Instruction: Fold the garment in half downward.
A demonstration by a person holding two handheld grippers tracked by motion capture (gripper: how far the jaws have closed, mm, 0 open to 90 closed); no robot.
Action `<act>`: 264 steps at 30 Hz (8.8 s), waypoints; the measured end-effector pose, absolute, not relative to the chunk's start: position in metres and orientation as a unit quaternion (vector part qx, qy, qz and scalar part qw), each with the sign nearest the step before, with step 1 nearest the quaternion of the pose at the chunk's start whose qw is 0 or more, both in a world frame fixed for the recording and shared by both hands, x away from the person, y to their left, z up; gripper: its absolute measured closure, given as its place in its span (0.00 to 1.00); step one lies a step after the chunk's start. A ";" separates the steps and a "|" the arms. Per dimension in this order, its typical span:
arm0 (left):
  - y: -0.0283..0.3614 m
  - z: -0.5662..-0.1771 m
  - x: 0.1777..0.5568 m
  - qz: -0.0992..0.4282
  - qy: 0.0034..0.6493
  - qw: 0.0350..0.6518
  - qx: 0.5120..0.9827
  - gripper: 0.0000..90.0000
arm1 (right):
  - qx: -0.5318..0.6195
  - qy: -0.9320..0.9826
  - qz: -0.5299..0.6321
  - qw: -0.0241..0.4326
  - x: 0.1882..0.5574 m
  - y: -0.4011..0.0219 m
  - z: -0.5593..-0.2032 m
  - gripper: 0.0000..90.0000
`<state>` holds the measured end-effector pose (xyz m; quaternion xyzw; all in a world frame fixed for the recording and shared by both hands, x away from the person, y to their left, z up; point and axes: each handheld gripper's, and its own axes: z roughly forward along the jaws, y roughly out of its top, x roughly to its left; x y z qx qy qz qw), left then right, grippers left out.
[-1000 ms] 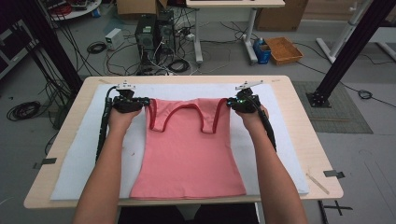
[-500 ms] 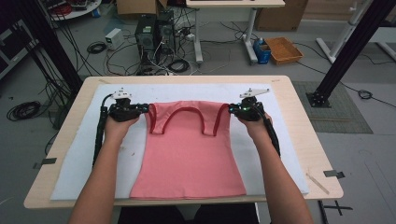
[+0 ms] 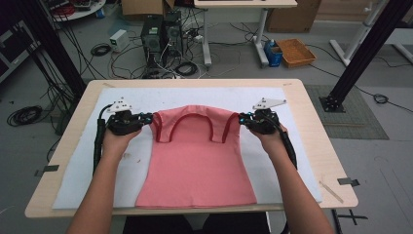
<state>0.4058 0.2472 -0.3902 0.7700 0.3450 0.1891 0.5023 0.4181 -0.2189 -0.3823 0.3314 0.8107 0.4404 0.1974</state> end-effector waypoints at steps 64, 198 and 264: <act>0.244 -0.447 0.271 0.119 0.342 0.493 0.791 0.47 | 0.294 0.830 0.460 0.113 0.285 -0.258 -0.446 0.63; 0.233 -0.450 0.326 0.112 0.366 0.437 0.814 0.94 | 0.298 0.856 0.400 0.137 0.351 -0.220 -0.444 0.96; 0.231 -0.410 0.319 0.152 0.364 0.492 0.776 0.24 | 0.361 0.781 0.480 0.168 0.373 -0.229 -0.411 0.24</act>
